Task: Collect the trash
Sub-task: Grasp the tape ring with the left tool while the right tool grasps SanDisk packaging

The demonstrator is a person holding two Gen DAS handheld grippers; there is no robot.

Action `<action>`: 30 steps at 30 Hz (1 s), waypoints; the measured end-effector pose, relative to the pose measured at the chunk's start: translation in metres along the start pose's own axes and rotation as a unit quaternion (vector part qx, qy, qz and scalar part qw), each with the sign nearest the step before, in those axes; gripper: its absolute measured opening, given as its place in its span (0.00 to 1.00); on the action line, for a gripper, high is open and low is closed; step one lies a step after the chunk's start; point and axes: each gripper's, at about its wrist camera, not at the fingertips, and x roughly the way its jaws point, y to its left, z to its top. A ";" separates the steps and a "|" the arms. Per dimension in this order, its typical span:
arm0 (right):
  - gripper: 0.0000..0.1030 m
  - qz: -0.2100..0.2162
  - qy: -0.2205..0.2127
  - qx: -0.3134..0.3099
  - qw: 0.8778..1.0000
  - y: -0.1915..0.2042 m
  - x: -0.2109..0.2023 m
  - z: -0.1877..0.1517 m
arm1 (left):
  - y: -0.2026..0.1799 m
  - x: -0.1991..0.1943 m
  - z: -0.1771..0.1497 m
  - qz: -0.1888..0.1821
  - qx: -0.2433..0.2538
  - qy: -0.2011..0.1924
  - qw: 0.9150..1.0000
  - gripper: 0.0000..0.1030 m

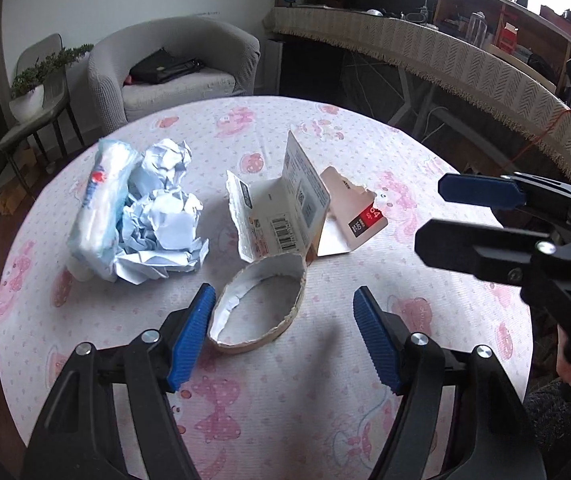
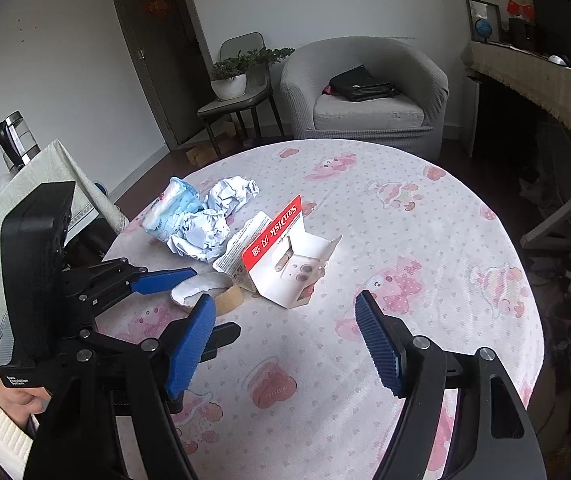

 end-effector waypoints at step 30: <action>0.48 -0.022 0.038 -0.003 0.999 0.034 0.055 0.016 | 0.033 -0.045 -0.024 0.011 -0.011 -0.012 1.000 0.43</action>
